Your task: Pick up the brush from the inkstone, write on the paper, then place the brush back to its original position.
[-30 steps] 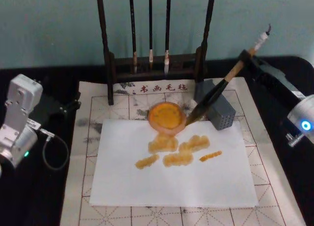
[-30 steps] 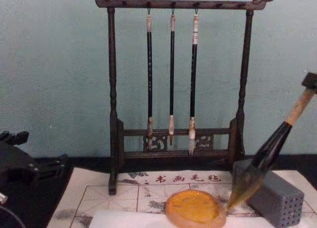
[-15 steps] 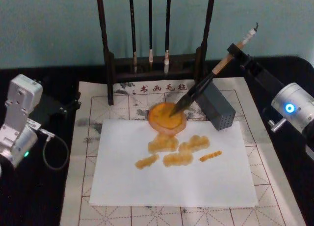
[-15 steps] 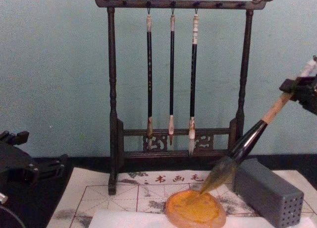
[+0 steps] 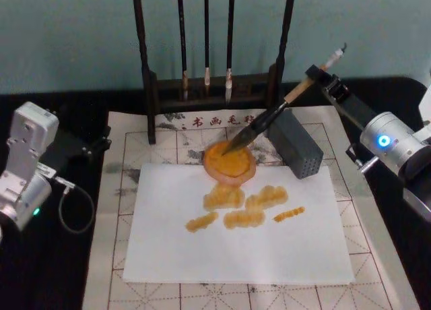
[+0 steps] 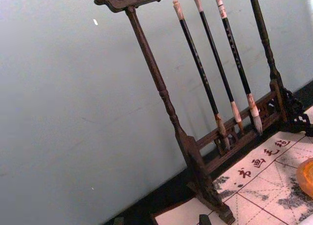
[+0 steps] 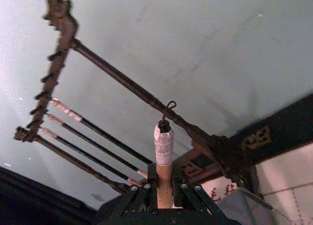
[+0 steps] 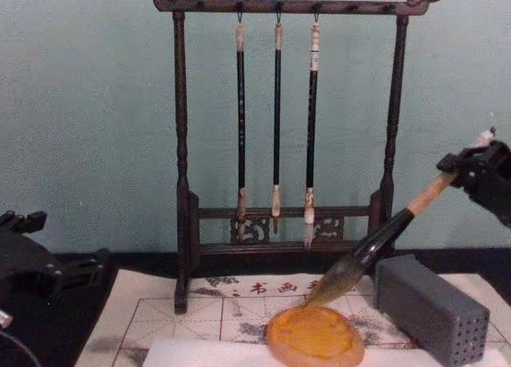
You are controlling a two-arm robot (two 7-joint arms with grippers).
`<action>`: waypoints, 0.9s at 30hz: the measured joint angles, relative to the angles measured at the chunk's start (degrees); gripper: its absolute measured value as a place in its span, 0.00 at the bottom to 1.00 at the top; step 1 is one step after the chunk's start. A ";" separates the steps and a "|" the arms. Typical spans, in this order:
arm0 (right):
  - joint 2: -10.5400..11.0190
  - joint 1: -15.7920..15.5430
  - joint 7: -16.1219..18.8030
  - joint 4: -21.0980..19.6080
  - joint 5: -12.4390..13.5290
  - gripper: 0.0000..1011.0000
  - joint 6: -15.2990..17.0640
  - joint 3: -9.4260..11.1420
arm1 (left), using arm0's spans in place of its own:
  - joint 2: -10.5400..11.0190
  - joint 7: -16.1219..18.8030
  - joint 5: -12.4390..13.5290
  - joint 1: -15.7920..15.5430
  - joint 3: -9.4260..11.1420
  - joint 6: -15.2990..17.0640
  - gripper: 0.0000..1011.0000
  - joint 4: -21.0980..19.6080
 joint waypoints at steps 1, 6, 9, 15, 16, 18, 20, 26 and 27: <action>-0.10 0.28 -0.19 0.64 0.43 0.20 0.13 -0.16 | 0.00 0.00 0.00 0.00 0.00 0.00 0.99 0.00; -0.50 0.92 -0.95 2.38 1.65 0.20 0.26 -0.53 | 0.00 0.00 0.00 0.00 0.00 0.00 0.99 0.00; -0.90 1.15 -1.54 3.29 2.63 0.20 -0.12 -0.71 | 0.00 0.00 0.00 0.00 0.00 0.00 0.99 0.00; -1.34 1.32 -2.36 4.23 3.77 0.20 -0.94 -1.07 | 0.00 0.00 0.00 0.00 0.00 0.00 0.99 0.00; -1.37 1.33 -2.44 4.33 3.91 0.20 -1.04 -1.14 | 0.00 0.00 0.00 0.00 0.00 0.00 0.99 0.00; -1.39 1.35 -2.73 4.53 4.26 0.20 -1.33 -1.39 | 0.00 0.00 0.00 0.00 0.00 0.00 0.99 0.00; -1.36 1.35 -3.01 4.66 4.57 0.20 -1.56 -1.62 | 0.00 0.00 0.00 0.00 0.00 0.00 0.99 0.00; -1.32 1.31 -3.90 5.15 5.42 0.20 -2.28 -2.26 | 0.00 0.00 0.00 0.00 0.00 0.00 0.99 0.00; -1.32 1.31 -3.99 5.20 5.51 0.20 -2.36 -2.35 | 0.00 0.00 0.00 0.00 0.00 0.00 0.99 0.00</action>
